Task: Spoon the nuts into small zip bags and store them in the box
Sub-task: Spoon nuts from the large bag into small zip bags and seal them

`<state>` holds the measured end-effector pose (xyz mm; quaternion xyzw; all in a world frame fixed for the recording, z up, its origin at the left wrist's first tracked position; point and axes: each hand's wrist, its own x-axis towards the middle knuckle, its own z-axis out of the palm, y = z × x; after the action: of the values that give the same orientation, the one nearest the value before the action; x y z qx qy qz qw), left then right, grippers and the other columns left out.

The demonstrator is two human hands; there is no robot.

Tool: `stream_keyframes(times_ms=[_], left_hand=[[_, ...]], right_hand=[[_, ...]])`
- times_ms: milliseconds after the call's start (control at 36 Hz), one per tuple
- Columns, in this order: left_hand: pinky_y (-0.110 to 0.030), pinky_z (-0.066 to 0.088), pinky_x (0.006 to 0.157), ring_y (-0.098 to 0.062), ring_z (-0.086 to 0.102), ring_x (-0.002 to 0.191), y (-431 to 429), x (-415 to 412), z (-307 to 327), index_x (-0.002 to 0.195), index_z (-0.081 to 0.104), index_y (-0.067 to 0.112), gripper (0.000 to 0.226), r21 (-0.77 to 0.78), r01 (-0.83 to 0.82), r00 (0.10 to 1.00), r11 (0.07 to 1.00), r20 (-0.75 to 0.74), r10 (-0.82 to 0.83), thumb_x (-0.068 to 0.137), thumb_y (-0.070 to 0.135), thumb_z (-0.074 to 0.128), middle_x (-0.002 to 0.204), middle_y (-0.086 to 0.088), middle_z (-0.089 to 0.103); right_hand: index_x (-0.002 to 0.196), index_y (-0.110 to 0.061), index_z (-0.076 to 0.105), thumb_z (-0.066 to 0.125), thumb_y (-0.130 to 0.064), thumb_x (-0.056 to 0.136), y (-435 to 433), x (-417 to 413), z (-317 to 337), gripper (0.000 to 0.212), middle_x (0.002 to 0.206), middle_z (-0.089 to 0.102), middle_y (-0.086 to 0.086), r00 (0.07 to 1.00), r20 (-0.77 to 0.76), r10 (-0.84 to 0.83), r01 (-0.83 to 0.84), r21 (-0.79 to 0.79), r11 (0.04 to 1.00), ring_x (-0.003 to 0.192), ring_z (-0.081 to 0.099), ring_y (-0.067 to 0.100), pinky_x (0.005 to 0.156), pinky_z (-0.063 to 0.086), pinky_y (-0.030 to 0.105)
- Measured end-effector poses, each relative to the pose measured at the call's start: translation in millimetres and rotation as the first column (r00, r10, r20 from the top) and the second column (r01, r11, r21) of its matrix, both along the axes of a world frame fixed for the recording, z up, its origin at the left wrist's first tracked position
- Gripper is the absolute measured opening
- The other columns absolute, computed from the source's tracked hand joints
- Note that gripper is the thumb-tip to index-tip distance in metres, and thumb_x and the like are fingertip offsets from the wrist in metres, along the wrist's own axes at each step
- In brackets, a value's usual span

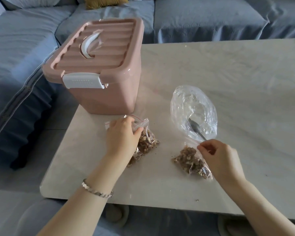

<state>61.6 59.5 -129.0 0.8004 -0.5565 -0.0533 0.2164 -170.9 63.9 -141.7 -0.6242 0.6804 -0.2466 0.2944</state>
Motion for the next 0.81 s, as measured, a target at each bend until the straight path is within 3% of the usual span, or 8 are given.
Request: stream_keyframes(times_ms=[83, 139, 333, 444, 528, 639, 750, 806], left_hand=[[-0.034, 0.038, 0.081, -0.028, 0.056, 0.093, -2, 0, -2, 0.088, 0.068, 0.011, 0.014, -0.065, 0.062, 0.998, 0.996, 0.009, -0.062, 0.084, 0.024, 0.065, 0.091, -0.004, 0.066], [-0.037, 0.041, 0.075, -0.030, 0.058, 0.084, 1, -2, -2, 0.078, 0.068, 0.009, 0.008, -0.118, 0.095, 0.995, 0.989, 0.022, -0.093, 0.082, 0.016, 0.067, 0.082, -0.006, 0.065], [-0.026, 0.040, 0.065, -0.015, 0.055, 0.069, 34, -17, 11, 0.081, 0.062, 0.012, 0.007, -0.198, 0.283, 0.933, 0.938, -0.170, -0.317, 0.087, 0.015, 0.061, 0.078, 0.000, 0.062], [-0.026, 0.045, 0.066, -0.007, 0.057, 0.070, 54, -28, 15, 0.086, 0.063, 0.012, 0.013, -0.213, 0.387, 0.855, 0.897, -0.282, -0.435, 0.089, 0.022, 0.054, 0.077, 0.005, 0.067], [-0.030, 0.049, 0.065, -0.007, 0.059, 0.065, 63, -34, 7, 0.084, 0.059, 0.023, 0.010, -0.210, 0.388, 0.792, 0.897, -0.421, -0.441, 0.086, 0.025, 0.049, 0.076, 0.007, 0.064], [-0.033, 0.054, 0.062, -0.011, 0.062, 0.064, 70, -38, -7, 0.080, 0.059, 0.023, 0.008, -0.201, 0.307, 0.741, 0.930, -0.563, -0.366, 0.086, 0.018, 0.061, 0.075, 0.008, 0.064], [-0.018, 0.052, 0.064, -0.001, 0.065, 0.070, 67, -37, -12, 0.087, 0.062, 0.025, 0.024, -0.075, 0.164, 0.623, 0.984, -0.765, -0.163, 0.076, 0.007, 0.073, 0.076, 0.015, 0.070], [-0.019, 0.052, 0.063, -0.003, 0.066, 0.070, 65, -38, -11, 0.087, 0.064, 0.027, 0.027, -0.013, 0.135, 0.538, 0.991, -0.839, -0.084, 0.074, 0.006, 0.074, 0.075, 0.010, 0.072]], right_hand=[[0.105, -0.018, 0.065, 0.062, -0.021, 0.086, 4, 4, 2, 0.020, 0.096, 0.064, -0.002, 0.989, -0.136, 0.049, -0.055, -0.042, 0.998, 0.088, 0.058, 0.020, 0.070, 0.039, 0.026], [0.110, -0.016, 0.063, 0.063, -0.017, 0.085, 8, 8, 5, 0.026, 0.109, 0.061, -0.002, 0.988, -0.131, 0.077, -0.094, -0.128, 0.987, 0.102, 0.055, 0.021, 0.078, 0.039, 0.027], [0.102, -0.012, 0.067, 0.073, -0.004, 0.075, 22, 27, 19, 0.029, 0.103, 0.052, -0.011, 0.978, -0.019, 0.210, -0.201, -0.379, 0.903, 0.102, 0.048, 0.009, 0.089, 0.028, 0.004], [0.116, -0.027, 0.056, 0.075, -0.019, 0.075, 24, 40, 23, 0.047, 0.105, 0.050, -0.021, 0.905, 0.157, 0.395, -0.361, -0.206, 0.909, 0.090, 0.052, 0.004, 0.078, 0.035, 0.000], [0.109, -0.035, 0.055, 0.073, -0.016, 0.077, 27, 50, 14, 0.041, 0.096, 0.052, -0.029, 0.862, 0.240, 0.447, -0.439, -0.087, 0.894, 0.077, 0.054, -0.009, 0.068, 0.040, 0.004], [0.081, -0.041, 0.062, 0.074, -0.009, 0.075, 32, 52, 1, 0.035, 0.079, 0.070, -0.016, 0.860, 0.397, 0.321, -0.341, -0.020, 0.940, 0.072, 0.065, 0.003, 0.068, 0.051, 0.016], [0.075, -0.030, 0.069, 0.073, -0.010, 0.077, 32, 48, -3, 0.021, 0.076, 0.072, -0.013, 0.840, 0.507, 0.193, -0.251, 0.048, 0.967, 0.072, 0.067, 0.004, 0.068, 0.051, 0.017], [0.071, -0.029, 0.070, 0.071, -0.008, 0.078, 31, 47, -2, 0.022, 0.075, 0.072, -0.014, 0.821, 0.543, 0.175, -0.249, 0.065, 0.966, 0.070, 0.066, 0.003, 0.069, 0.052, 0.017]])
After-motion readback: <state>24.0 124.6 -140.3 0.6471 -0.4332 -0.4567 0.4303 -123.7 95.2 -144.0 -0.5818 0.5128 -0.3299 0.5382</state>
